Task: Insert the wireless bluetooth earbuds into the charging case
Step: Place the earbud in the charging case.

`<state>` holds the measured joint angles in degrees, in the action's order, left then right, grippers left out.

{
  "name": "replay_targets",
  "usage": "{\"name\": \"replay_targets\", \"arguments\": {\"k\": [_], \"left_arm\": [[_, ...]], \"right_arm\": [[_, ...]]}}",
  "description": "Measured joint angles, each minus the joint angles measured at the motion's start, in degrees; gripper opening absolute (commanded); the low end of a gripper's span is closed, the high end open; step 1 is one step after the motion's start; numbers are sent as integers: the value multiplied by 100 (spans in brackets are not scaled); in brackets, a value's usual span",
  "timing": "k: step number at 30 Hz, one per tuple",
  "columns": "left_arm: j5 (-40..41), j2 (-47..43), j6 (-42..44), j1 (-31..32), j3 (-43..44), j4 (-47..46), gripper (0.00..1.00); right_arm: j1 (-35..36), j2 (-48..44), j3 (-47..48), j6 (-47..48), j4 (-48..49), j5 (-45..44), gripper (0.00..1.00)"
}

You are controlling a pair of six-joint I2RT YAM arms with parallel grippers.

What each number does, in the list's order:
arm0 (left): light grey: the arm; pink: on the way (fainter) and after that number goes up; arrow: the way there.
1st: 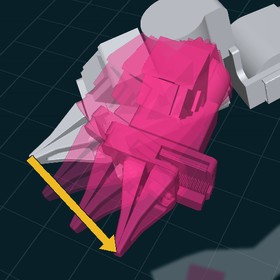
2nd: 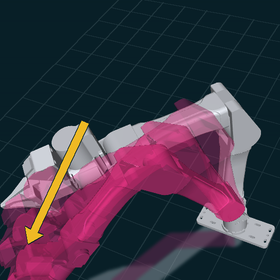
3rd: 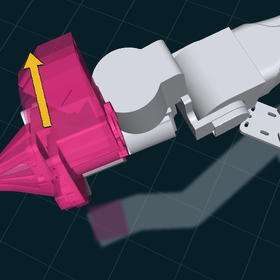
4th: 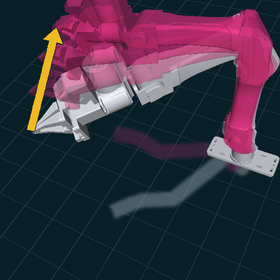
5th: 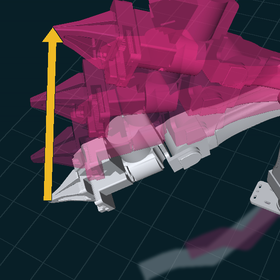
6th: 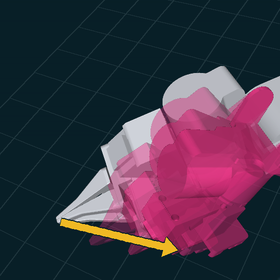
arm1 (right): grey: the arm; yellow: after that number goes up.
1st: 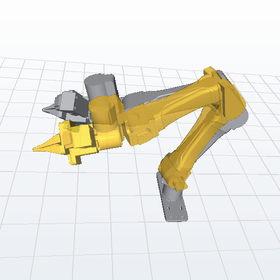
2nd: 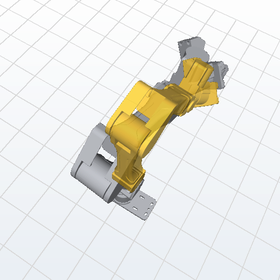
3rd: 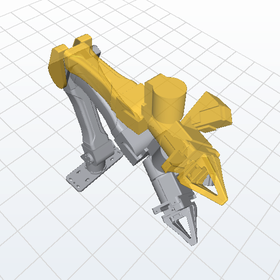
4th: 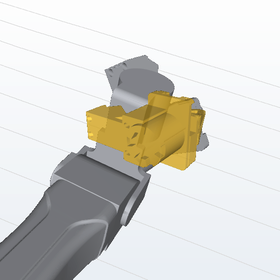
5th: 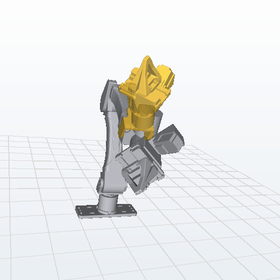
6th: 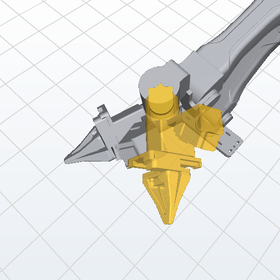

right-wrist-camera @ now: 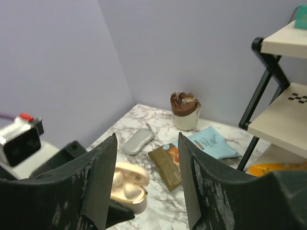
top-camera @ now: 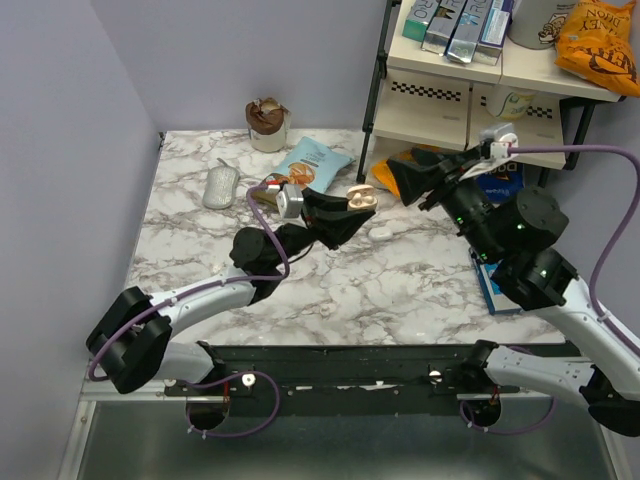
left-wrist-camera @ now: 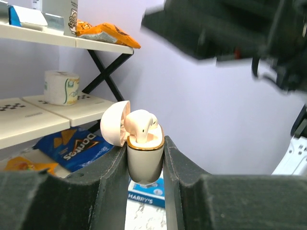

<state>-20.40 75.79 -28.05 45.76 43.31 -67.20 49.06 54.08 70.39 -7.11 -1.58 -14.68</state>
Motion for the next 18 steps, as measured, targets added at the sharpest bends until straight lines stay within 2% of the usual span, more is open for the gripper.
{"name": "replay_targets", "arguments": {"k": [5,10,18], "left_arm": [[-20,-136,354,0,-546,-404,0],[-133,-262,595,0,-568,-570,0],[-293,-398,951,0,-573,-664,0]], "right_arm": [[0,72,647,232,-566,-35,62],[0,245,844,417,-1342,358,68],[76,592,929,573,-2306,750,72]]}}
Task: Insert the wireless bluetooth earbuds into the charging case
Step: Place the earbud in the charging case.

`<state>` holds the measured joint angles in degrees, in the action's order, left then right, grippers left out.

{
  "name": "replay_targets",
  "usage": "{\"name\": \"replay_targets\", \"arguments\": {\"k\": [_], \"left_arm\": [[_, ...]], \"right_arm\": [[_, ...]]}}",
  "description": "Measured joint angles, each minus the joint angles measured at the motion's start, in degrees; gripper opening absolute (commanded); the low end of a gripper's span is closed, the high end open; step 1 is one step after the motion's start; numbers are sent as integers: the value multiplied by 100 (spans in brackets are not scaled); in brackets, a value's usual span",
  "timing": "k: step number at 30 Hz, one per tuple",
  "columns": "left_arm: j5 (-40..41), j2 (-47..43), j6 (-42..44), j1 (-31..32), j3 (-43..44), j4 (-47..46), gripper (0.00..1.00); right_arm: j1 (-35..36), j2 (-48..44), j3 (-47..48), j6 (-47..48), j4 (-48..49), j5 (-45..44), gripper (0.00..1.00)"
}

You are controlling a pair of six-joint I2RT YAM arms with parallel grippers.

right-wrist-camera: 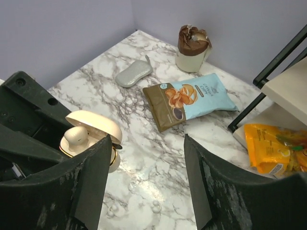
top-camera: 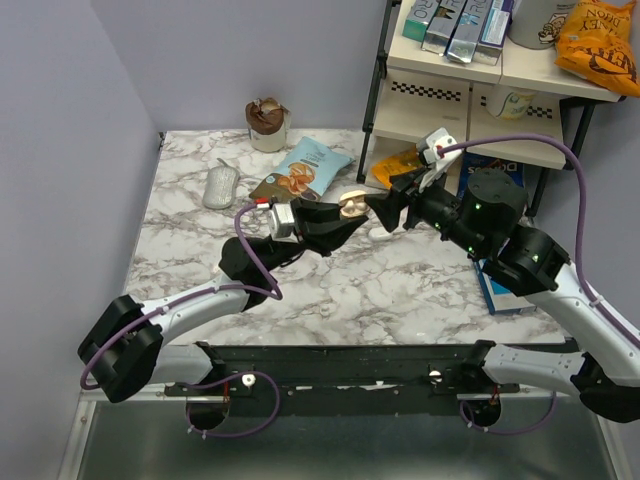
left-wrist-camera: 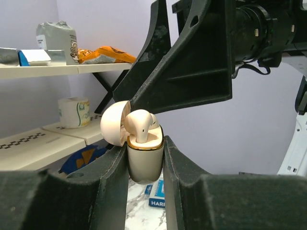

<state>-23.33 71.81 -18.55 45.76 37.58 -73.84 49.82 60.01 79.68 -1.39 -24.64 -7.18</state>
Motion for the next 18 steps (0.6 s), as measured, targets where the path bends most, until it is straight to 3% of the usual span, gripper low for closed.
{"name": "replay_targets", "arguments": {"k": [18], "left_arm": [[-90,-44,267,0,4,337,0]], "right_arm": [[136,72,188,107,-201,81,76]]}}
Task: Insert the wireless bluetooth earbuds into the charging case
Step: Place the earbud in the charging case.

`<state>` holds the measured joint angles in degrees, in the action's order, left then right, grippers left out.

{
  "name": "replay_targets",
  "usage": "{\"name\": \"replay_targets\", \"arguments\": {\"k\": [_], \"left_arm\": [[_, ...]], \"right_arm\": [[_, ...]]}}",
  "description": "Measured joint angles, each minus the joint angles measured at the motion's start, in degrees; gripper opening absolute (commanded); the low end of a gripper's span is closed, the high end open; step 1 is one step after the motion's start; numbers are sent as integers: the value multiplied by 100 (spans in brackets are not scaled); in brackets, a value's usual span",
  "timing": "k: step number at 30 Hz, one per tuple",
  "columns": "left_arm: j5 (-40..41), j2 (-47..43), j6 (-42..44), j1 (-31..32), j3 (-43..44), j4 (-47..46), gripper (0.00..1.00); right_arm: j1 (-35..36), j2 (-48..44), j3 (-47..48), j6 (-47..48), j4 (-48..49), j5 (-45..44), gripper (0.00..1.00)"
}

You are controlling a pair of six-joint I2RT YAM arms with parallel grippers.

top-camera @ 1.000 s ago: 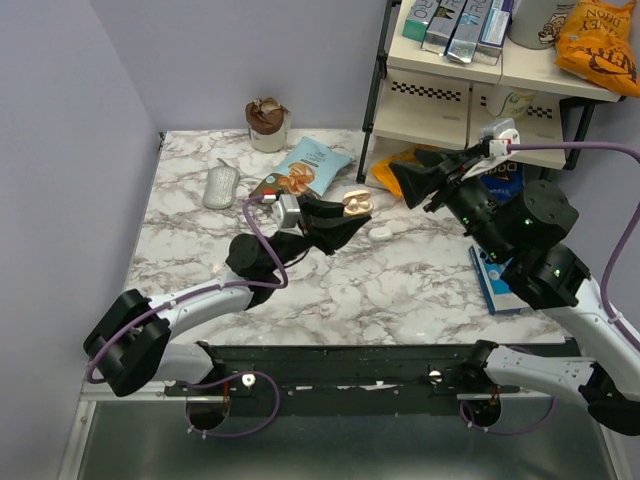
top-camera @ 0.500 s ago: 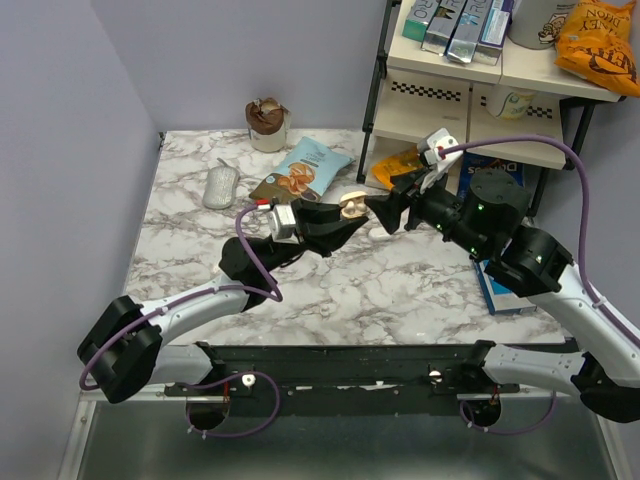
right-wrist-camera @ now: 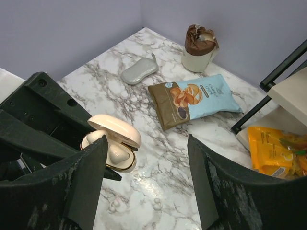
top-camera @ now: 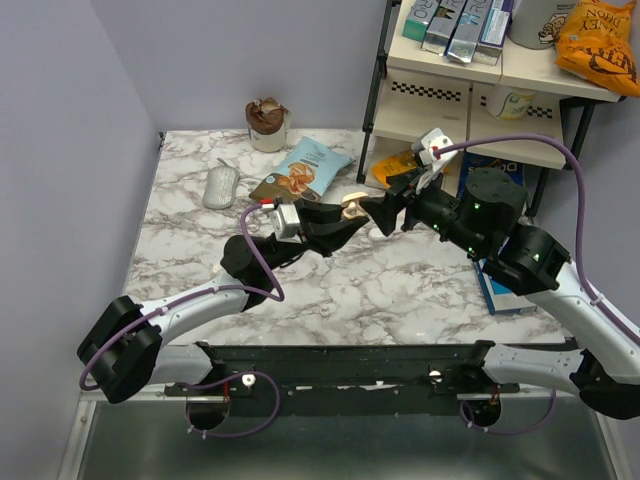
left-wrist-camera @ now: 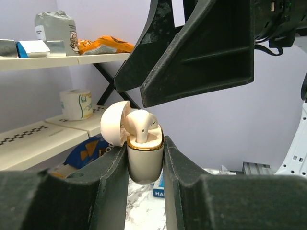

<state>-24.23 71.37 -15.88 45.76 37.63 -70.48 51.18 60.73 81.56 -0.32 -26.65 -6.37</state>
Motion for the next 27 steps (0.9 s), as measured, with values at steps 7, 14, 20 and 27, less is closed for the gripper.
{"name": "replay_targets", "arguments": {"k": [7,14,20,27], "left_arm": [[-63,0,7,0,9,17,0],[-96,0,22,0,11,90,0],[-114,0,28,0,13,142,0],[-116,-20,63,0,28,208,0]], "right_arm": [[13,155,94,2,2,2,76],[15,243,212,2,2,17,76],[15,332,256,0,-7,127,76],[26,363,249,-2,-98,162,76]]}}
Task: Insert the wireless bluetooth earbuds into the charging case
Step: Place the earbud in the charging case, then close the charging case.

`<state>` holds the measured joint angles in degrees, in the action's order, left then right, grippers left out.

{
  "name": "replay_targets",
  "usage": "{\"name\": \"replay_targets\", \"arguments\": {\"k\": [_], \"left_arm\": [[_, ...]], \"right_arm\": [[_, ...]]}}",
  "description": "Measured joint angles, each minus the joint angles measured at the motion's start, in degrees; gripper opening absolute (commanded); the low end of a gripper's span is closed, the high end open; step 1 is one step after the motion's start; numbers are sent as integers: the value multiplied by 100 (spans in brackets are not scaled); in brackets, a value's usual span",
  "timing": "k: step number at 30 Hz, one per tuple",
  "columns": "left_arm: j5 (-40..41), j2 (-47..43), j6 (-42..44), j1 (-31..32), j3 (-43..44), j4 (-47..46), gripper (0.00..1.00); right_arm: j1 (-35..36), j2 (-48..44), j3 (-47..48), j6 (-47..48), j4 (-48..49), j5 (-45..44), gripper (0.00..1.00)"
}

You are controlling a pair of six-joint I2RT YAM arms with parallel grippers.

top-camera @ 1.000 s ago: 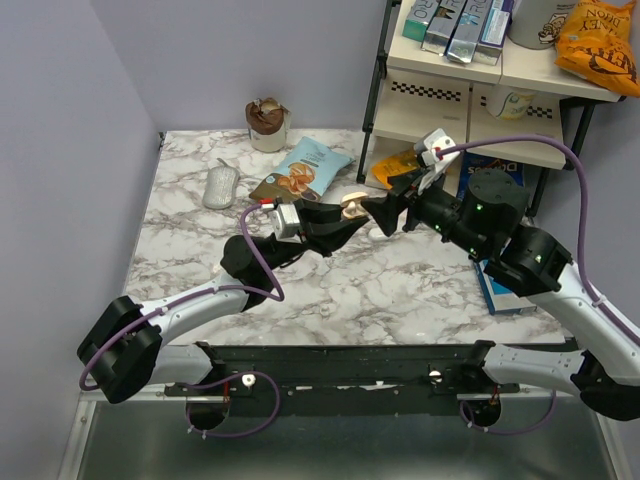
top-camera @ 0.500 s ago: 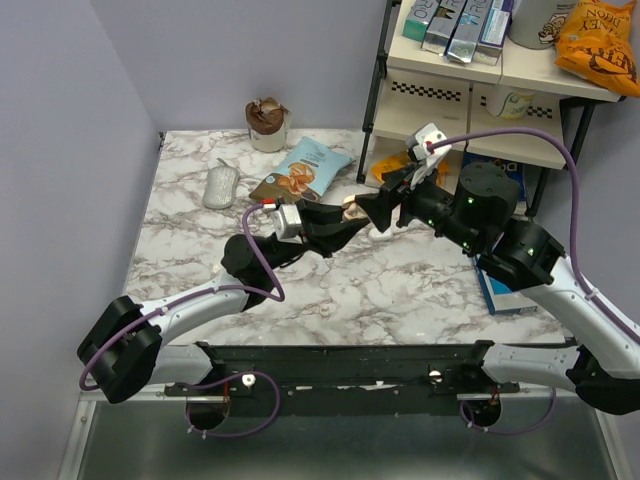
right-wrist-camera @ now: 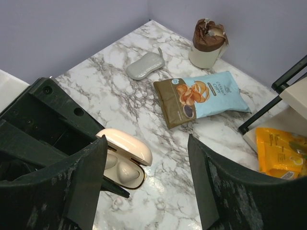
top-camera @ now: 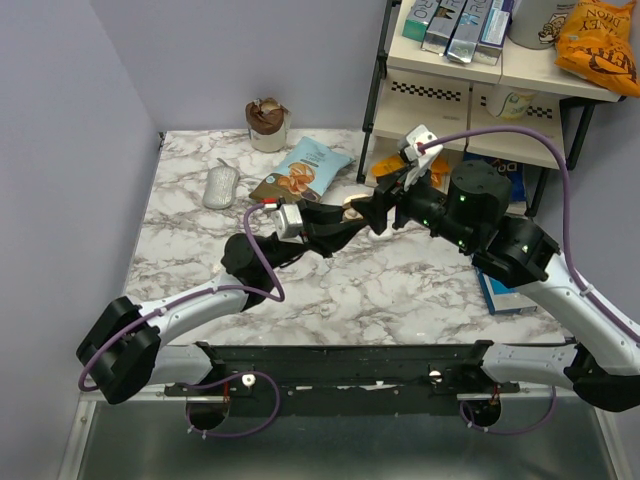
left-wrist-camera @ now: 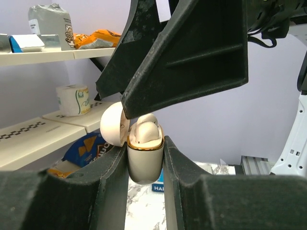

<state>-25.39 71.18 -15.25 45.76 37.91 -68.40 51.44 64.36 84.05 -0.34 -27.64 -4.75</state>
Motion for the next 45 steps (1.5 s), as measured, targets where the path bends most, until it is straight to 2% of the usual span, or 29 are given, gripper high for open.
{"name": "replay_targets", "arguments": {"k": [12,15,16,19,23,30,45], "left_arm": [[0,-74,44,7,11,55,0],[-24,-90,42,7,11,109,0],[-50,-101,42,7,11,129,0],[-157,-162,46,13,9,192,0],[-238,-271,59,39,9,258,0],[-310,-358,120,48,9,437,0],[-308,-343,175,76,9,610,0]], "right_arm": [[24,-291,-136,-208,46,-107,77],[26,-463,-129,-264,225,-334,68],[26,-476,-74,-278,243,-417,59],[26,-238,352,-306,133,-671,45],[26,234,833,-323,57,-763,46],[26,745,844,-372,-525,-498,49],[26,184,402,-474,-590,-79,48]]}}
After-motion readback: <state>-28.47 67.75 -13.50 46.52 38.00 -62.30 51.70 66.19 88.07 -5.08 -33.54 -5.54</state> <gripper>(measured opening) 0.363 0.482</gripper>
